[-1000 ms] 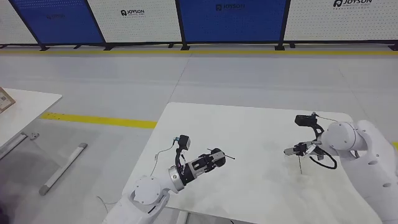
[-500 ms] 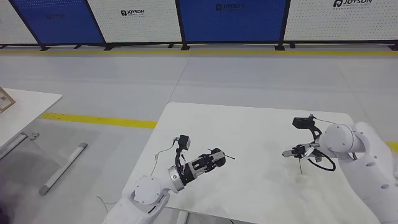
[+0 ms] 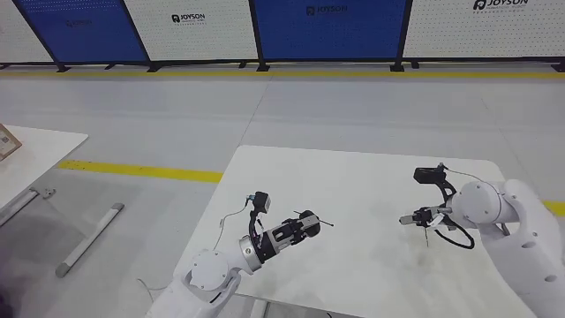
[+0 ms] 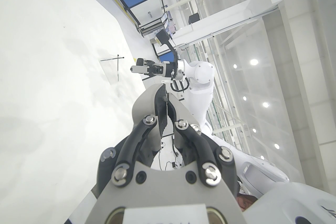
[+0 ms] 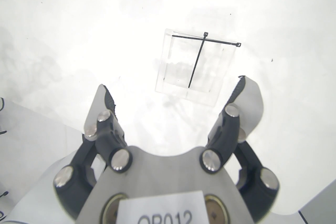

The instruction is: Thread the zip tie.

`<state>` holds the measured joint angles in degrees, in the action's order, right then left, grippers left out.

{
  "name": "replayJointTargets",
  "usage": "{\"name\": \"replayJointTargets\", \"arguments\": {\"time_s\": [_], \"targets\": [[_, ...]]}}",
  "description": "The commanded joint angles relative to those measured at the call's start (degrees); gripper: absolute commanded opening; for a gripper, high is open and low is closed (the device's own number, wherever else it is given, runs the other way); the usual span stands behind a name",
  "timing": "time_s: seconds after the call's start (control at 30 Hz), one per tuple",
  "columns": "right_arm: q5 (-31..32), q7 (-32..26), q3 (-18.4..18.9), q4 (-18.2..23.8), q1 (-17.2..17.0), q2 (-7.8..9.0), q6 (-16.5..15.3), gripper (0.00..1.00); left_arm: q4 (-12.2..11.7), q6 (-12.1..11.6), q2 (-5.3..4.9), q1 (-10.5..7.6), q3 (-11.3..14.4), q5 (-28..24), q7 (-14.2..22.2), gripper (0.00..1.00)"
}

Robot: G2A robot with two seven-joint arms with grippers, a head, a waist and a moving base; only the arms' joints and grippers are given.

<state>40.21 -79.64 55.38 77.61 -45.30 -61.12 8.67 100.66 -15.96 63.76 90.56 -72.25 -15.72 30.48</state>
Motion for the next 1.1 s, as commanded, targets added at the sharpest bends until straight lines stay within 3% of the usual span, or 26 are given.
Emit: {"name": "replayJointTargets", "arguments": {"time_s": [0.0,0.3,0.47,0.5,0.57,0.77,1.07], "targets": [[0.0,0.0,0.0,0.0,0.0,0.00,0.0,1.00,0.0,0.0,0.00,0.00,0.0,0.0,0.0,0.00],[0.0,0.0,0.0,0.0,0.0,0.00,0.0,1.00,0.0,0.0,0.00,0.00,0.0,0.0,0.0,0.00],[-2.6,0.8,1.3,2.2,-1.9,0.50,-6.4,1.00,0.0,0.0,0.00,0.00,0.0,0.0,0.0,0.00],[-5.1,0.0,1.9,3.1,-2.4,0.68,-10.5,1.00,0.0,0.0,0.00,0.00,0.0,0.0,0.0,0.00],[-6.5,0.0,3.1,2.5,-2.8,1.17,-13.6,1.00,0.0,0.0,0.00,0.00,0.0,0.0,0.0,0.00],[-2.3,0.0,2.2,3.0,-3.0,1.52,-3.1,1.00,0.0,0.0,0.00,0.00,0.0,0.0,0.0,0.00],[-2.0,0.4,2.0,2.9,-3.4,1.52,-3.6,1.00,0.0,0.0,0.00,0.00,0.0,0.0,0.0,0.00]]}}
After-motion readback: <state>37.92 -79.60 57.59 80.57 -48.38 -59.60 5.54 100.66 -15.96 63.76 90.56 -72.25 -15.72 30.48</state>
